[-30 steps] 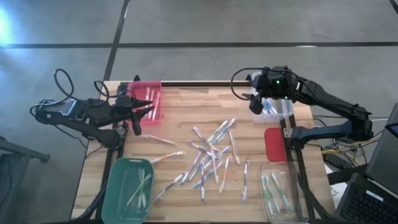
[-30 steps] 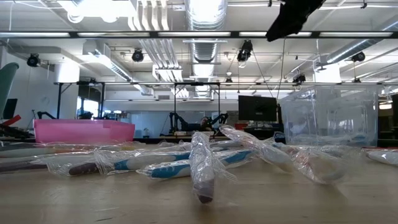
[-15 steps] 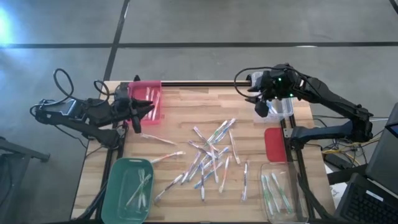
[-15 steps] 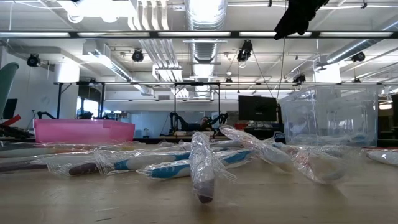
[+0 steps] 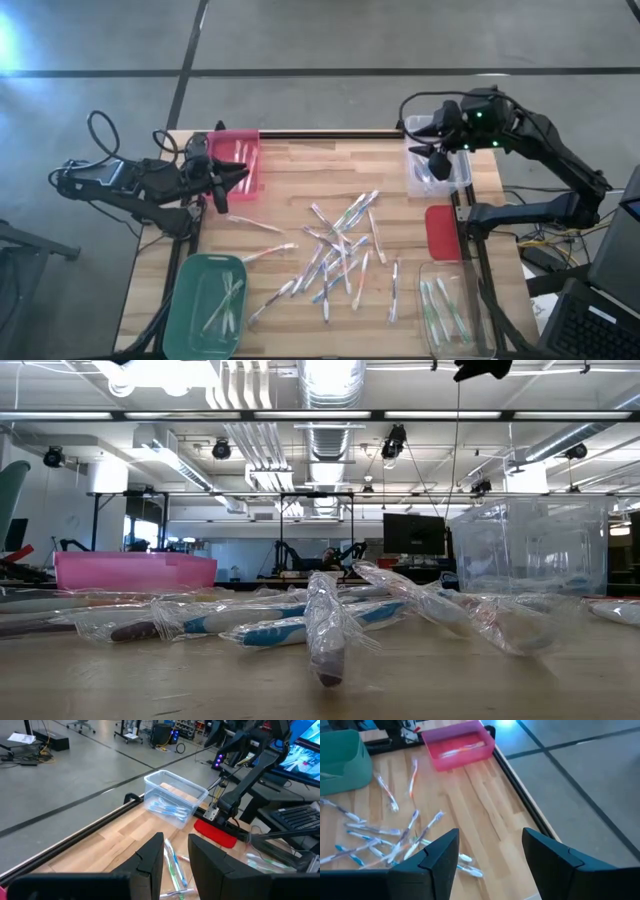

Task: Pick & Place Toothbrushes
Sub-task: Put the green toothbrush into the green bin

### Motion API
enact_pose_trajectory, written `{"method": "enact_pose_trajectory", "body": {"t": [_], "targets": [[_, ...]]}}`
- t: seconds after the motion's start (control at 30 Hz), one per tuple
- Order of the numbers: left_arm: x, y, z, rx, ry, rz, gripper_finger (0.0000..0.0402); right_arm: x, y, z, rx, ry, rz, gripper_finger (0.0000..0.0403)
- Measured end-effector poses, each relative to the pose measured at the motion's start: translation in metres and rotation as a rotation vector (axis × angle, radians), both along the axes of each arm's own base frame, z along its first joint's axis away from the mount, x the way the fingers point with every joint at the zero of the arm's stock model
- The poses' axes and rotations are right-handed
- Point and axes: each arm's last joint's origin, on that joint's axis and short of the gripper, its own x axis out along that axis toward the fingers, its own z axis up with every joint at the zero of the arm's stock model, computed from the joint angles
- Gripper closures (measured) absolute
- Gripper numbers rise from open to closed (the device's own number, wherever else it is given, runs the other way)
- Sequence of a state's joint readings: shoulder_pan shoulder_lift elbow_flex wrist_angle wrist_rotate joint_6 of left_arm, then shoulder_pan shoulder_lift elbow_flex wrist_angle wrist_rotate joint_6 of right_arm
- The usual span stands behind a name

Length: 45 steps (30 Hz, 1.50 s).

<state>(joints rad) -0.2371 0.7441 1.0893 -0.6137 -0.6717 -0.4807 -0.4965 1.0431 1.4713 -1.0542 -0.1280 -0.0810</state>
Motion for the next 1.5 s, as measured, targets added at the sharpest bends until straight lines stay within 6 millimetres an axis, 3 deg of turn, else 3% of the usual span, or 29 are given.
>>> {"method": "enact_pose_trajectory", "body": {"t": [0.27, 0.7, 1.03, 1.33, 1.5], "targets": [[0.0, 0.0, 0.0, 0.0, 0.001, -0.001, 0.0307, -0.003, -0.001, -0.001, -0.026, 0.047, -0.055, 0.0212], [0.0, 0.0, 0.0, 0.001, 0.001, -0.002, 0.0307, 0.006, -0.014, -0.025, -0.038, 0.134, -0.338, 0.0232], [0.0, 0.0, 0.0, 0.001, 0.001, -0.002, 0.0307, 0.049, -0.053, -0.039, 0.019, 0.255, -0.373, 0.0208], [0.0, 0.0, 0.0, 0.001, 0.001, -0.002, 0.0307, 0.096, -0.076, -0.029, 0.059, 0.239, -0.259, 0.0198], [0.0, 0.0, 0.0, 0.001, 0.002, -0.002, 0.0307, 0.116, -0.076, -0.024, 0.145, 0.256, -0.198, 0.0209]]}}
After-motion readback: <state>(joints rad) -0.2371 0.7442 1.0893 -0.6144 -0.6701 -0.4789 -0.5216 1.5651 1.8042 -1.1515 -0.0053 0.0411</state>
